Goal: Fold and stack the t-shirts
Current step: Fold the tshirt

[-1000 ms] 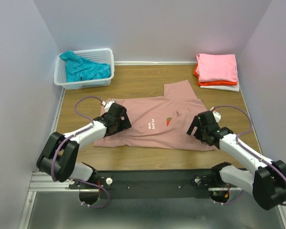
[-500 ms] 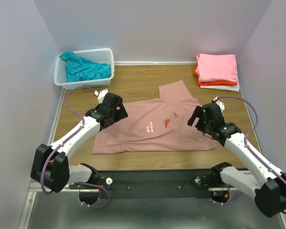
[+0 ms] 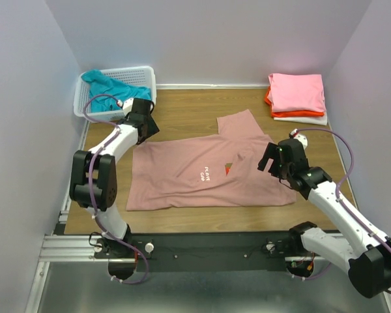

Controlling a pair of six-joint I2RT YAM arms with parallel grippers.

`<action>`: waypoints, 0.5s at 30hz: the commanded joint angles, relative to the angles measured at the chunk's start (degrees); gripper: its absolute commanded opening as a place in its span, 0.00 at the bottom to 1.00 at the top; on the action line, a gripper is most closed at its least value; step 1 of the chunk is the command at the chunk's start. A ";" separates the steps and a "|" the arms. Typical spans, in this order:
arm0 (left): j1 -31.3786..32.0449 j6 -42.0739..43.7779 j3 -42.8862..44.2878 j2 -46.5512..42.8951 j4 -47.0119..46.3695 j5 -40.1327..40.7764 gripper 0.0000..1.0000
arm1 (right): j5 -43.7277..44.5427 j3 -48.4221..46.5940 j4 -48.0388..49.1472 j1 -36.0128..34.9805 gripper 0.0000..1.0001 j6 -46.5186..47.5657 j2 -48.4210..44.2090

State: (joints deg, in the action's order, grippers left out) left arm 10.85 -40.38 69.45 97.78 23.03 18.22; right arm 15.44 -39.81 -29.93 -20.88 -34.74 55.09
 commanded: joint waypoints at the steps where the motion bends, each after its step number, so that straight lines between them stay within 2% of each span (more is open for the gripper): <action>1: -1.62 1.44 4.10 5.05 -0.70 0.15 0.76 | 1.87 -1.76 -0.83 0.41 1.00 1.61 0.19; 4: -2.06 1.27 4.55 7.69 -0.70 -0.38 0.72 | 2.57 -1.76 -0.83 0.41 1.00 1.78 0.37; 9: -2.06 1.18 2.62 10.23 -2.45 -1.86 0.70 | 3.10 -1.41 -0.83 0.41 1.00 1.78 1.24; 15: -2.06 1.88 2.44 14.10 -3.16 -3.63 0.59 | 3.72 -1.32 -0.83 0.41 1.00 1.61 2.56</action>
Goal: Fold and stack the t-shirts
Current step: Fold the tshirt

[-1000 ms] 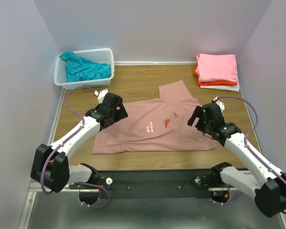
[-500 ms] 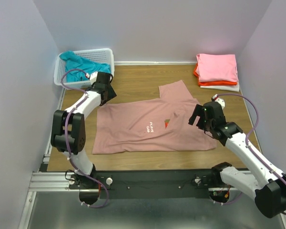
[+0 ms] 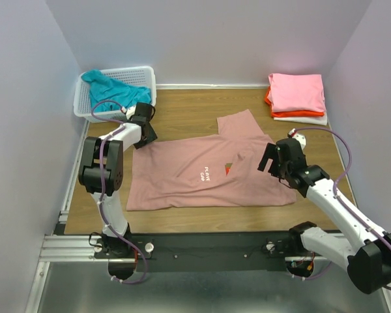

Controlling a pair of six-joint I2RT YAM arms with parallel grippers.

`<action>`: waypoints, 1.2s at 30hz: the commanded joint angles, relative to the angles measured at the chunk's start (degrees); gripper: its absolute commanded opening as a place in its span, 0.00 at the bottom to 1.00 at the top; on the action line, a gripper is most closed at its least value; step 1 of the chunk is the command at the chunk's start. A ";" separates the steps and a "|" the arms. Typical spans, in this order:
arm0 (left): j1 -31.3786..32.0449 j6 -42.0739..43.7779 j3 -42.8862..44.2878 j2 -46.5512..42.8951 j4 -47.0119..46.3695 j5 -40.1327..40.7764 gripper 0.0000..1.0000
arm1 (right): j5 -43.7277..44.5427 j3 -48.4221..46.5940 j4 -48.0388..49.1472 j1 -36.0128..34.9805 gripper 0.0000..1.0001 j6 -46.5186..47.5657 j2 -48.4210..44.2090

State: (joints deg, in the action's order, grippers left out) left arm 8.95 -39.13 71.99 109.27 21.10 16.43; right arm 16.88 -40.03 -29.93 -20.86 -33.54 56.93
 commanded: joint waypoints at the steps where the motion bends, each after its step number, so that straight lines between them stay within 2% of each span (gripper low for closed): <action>1: -0.16 0.64 -0.09 2.96 -1.15 -1.84 0.55 | 2.36 -1.19 -0.83 0.38 1.00 0.49 0.73; 7: -0.16 0.73 -4.12 1.47 -0.80 -1.92 0.45 | 2.98 -1.63 -0.74 0.38 1.00 0.41 1.17; 9: -0.16 0.73 -5.80 -0.10 -1.41 -1.75 0.45 | 2.98 -1.72 -0.65 0.38 1.00 0.14 1.34; 11: -0.16 0.81 -7.73 -0.90 -1.50 -1.31 0.38 | 2.98 -1.54 -0.56 0.38 1.00 0.05 1.61; 12: -0.16 0.99 -8.17 -1.17 -1.42 -0.61 0.28 | 2.98 -1.45 -0.39 0.38 1.00 0.14 1.78; 16: -0.16 1.52 -7.31 -0.56 -1.07 -0.34 0.00 | 2.63 -1.54 0.40 0.38 1.00 0.23 2.75; 26: -0.16 1.60 -5.54 -5.29 0.87 4.14 0.00 | 1.93 -8.91 6.11 0.38 1.00 1.98 9.51; 31: -0.16 1.78 -6.59 -8.90 -0.01 4.32 0.00 | 3.41 -18.04 10.06 0.47 1.00 3.57 21.80; 36: -0.16 1.78 -7.47 -10.31 -0.27 4.05 0.00 | 4.47 -33.86 10.42 0.82 1.00 7.34 36.04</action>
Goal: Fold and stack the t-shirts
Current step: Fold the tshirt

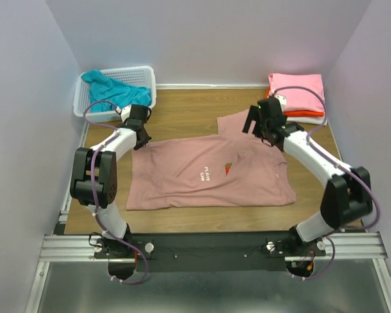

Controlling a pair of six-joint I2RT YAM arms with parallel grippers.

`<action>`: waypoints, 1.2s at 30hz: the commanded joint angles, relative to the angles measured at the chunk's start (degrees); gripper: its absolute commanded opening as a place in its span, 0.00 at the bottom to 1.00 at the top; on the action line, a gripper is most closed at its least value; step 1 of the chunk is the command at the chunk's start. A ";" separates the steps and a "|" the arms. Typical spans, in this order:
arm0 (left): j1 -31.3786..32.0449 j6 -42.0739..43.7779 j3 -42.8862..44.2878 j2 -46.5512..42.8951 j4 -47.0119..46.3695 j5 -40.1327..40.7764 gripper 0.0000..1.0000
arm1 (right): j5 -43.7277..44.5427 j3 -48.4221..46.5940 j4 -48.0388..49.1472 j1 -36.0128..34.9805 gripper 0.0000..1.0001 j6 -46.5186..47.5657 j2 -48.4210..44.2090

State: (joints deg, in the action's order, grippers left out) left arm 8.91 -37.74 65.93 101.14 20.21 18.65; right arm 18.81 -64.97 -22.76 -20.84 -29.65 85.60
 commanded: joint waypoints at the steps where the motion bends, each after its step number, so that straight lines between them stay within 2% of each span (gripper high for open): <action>1: -0.12 0.30 -1.68 -2.53 0.71 1.74 0.00 | 2.46 -11.03 3.17 0.98 1.00 4.15 12.43; 8: -0.03 -0.06 -3.17 -4.20 0.27 0.68 0.00 | 2.99 -31.51 3.08 3.09 1.00 8.90 32.83; 12: 0.06 -0.32 -4.06 -5.17 -0.43 0.16 0.00 | 2.90 -42.57 3.08 3.17 1.00 12.06 41.38; 17: 0.15 -0.14 -4.50 -5.08 -0.78 -0.11 0.00 | 3.43 -51.29 2.99 3.17 1.00 15.49 51.06; 23: 0.23 0.03 -4.67 -4.81 -0.96 -0.46 0.00 | 3.69 -55.00 2.99 3.17 0.99 17.34 57.57; 29: 0.41 0.29 -5.02 -4.64 -1.05 -0.55 0.00 | 5.19 -52.11 2.99 3.18 0.89 16.91 57.23; 33: 0.41 0.29 -5.11 -4.81 -0.96 -0.55 0.00 | 5.62 -48.24 2.99 3.17 0.77 15.51 55.20; 34: 0.41 0.21 -5.11 -4.90 -0.96 -0.46 0.00 | 6.15 -46.84 2.99 3.17 0.68 15.24 54.59; 36: 0.41 0.21 -5.20 -5.08 -0.96 -0.46 0.00 | 6.41 -45.87 2.99 3.17 0.60 14.54 53.27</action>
State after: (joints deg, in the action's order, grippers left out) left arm 9.13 -37.74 61.32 97.49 19.73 18.44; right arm 22.46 -114.30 -16.99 -17.56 -14.28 140.77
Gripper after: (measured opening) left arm 0.009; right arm 0.641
